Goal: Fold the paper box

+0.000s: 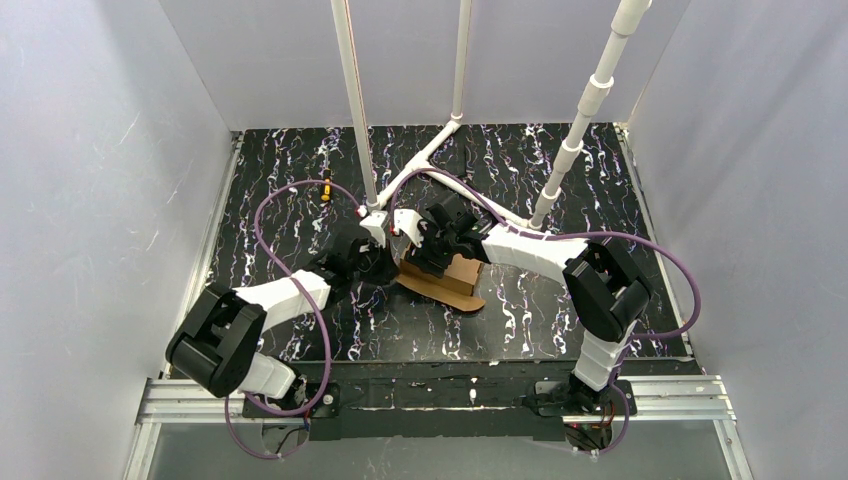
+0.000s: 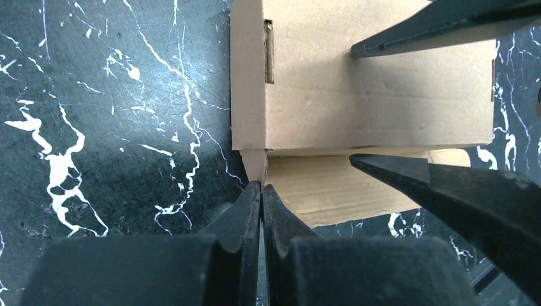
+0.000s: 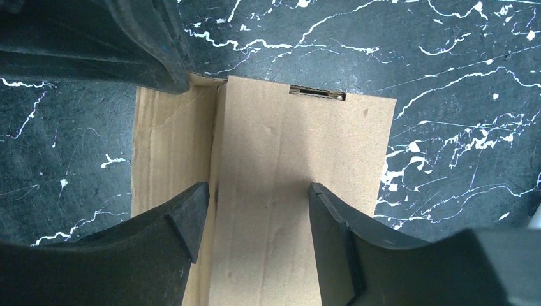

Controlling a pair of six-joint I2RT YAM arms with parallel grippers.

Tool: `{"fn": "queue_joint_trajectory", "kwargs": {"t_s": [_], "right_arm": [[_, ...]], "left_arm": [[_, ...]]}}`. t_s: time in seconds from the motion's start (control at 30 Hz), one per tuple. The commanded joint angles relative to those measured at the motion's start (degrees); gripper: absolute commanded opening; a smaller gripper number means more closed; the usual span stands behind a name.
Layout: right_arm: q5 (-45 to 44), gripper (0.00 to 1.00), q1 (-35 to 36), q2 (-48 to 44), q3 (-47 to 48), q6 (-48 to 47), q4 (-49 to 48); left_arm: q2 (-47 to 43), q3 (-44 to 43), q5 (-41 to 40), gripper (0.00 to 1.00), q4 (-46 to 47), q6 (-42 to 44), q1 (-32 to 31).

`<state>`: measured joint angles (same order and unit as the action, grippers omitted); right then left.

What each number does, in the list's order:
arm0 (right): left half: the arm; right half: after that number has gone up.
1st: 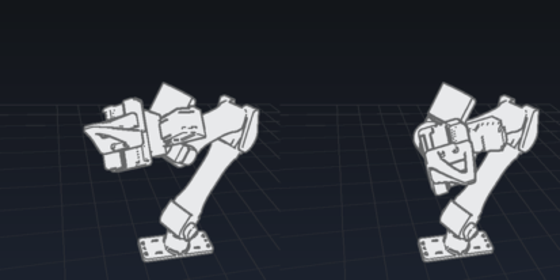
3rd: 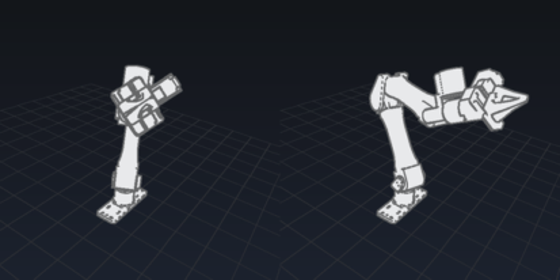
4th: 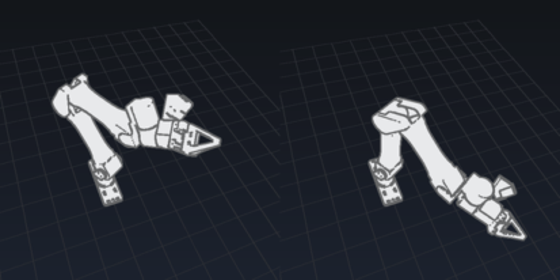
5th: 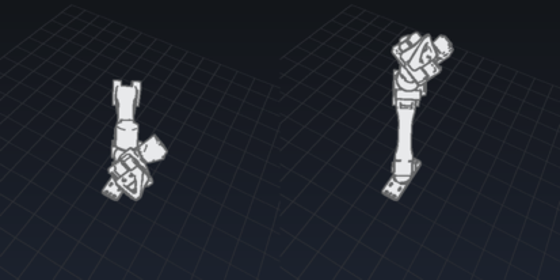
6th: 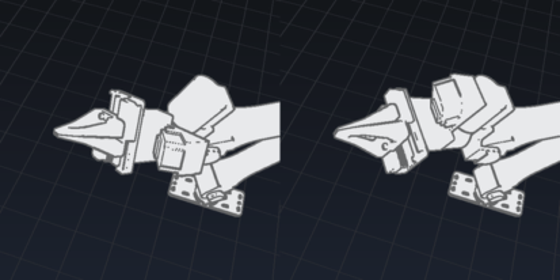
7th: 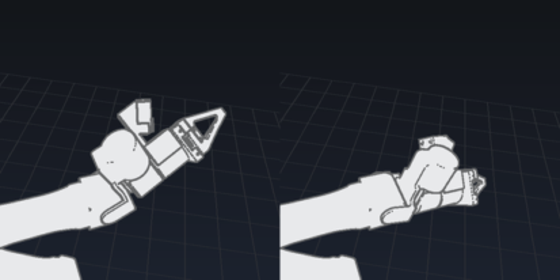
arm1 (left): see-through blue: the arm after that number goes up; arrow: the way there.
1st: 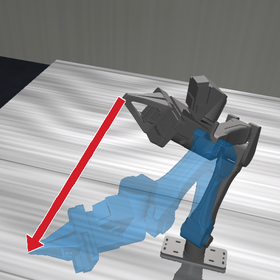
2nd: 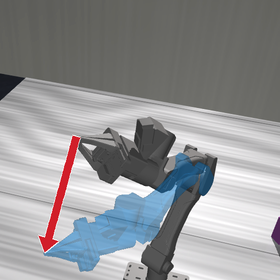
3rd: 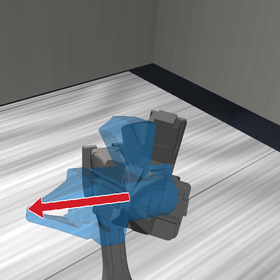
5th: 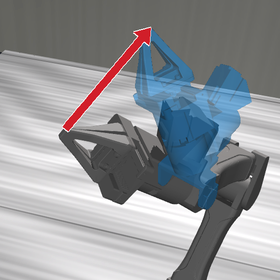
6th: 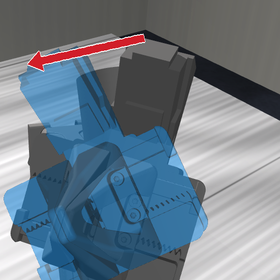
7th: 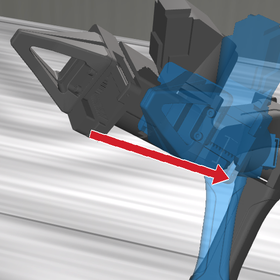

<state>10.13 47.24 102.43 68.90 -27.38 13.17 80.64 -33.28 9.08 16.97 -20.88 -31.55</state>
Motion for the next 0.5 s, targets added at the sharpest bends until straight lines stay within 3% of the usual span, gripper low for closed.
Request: {"fn": "queue_joint_trajectory", "kwargs": {"t_s": [0.0,0.47], "right_arm": [[1.39,0.66,0.07,3.42,-0.7,0.97,6.17],[3.01,0.67,0.13,2.85,-0.16,0.83,6.64]], "left_arm": [[-0.06,-5.42,0.84,0.0,-1.41,-5.46,0.07],[1.36,-9.61,-3.1,0.0,-7.93,-11.57,0.04]]}}
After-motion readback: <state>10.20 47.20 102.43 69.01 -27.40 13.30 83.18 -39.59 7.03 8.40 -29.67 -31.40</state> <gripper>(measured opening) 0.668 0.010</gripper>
